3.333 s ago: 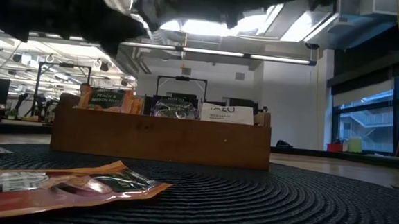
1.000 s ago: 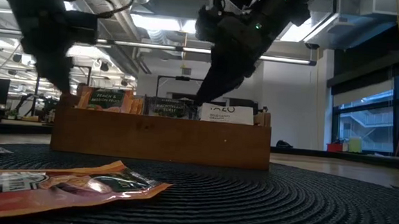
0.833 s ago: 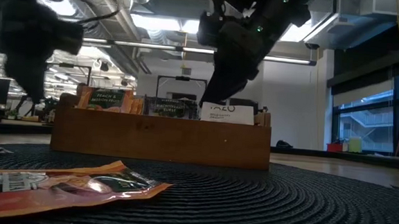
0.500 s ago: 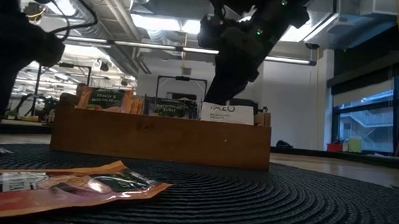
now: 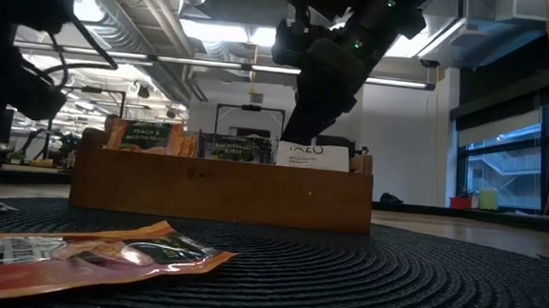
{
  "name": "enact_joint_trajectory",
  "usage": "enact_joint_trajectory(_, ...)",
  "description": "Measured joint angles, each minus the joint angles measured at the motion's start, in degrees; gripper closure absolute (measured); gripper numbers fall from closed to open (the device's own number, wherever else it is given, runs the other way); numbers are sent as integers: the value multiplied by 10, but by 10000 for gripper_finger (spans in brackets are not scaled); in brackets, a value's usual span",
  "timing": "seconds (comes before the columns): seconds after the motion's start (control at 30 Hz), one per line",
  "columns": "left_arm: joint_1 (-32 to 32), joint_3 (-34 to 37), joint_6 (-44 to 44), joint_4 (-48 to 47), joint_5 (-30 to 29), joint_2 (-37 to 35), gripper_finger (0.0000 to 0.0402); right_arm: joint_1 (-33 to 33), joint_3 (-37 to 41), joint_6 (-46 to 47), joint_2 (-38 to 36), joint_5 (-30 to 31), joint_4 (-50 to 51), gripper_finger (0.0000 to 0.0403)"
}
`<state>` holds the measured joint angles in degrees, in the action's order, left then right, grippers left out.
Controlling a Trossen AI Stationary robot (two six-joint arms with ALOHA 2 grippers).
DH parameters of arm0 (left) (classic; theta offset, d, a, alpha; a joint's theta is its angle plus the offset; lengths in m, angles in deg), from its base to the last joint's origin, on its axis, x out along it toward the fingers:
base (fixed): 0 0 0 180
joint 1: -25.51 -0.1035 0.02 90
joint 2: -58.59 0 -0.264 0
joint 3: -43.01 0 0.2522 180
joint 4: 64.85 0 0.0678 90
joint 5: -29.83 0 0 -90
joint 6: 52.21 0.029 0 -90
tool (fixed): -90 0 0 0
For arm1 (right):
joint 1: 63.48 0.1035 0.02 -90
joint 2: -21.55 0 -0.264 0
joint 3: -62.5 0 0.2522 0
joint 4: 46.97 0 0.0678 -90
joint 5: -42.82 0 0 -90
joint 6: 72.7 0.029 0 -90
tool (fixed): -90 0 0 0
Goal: Pick & Place Tea
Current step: Put the white tea bag into the right section of the wooden organizer
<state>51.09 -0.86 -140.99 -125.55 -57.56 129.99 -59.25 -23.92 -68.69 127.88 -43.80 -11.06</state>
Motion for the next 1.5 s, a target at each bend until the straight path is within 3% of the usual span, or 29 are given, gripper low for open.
enact_joint_trajectory(0.3, -81, -3, 216, -2, -12, 40, 288, 0, 0, 0, -3, 17, 1, 302)
enact_joint_trajectory(0.43, -135, -3, 354, 2, -51, 43, 291, 1, 0, -1, -18, 56, 11, 302)
enact_joint_trajectory(0.57, -186, -4, 512, 19, -90, 44, 292, 1, 0, -1, -38, 57, 20, 302)
enact_joint_trajectory(0.67, -223, -4, 641, 66, -120, 44, 290, -1, 0, -1, -45, 62, 20, 302)
enact_joint_trajectory(0.93, -296, 0, 943, 253, -186, 49, 288, -11, 0, 0, -49, 155, 22, 302)
enact_joint_trajectory(1.23, -349, -1, 1143, 418, -183, 126, 289, -63, 0, 6, -49, 52, 20, 302)
enact_joint_trajectory(1.4, -360, -8, 1212, 504, -200, 188, 292, -108, 0, 18, -49, 45, 9, 302)
enact_joint_trajectory(1.5, -351, -26, 1230, 502, -252, 200, 292, -125, 0, 19, -49, 46, 3, 302)
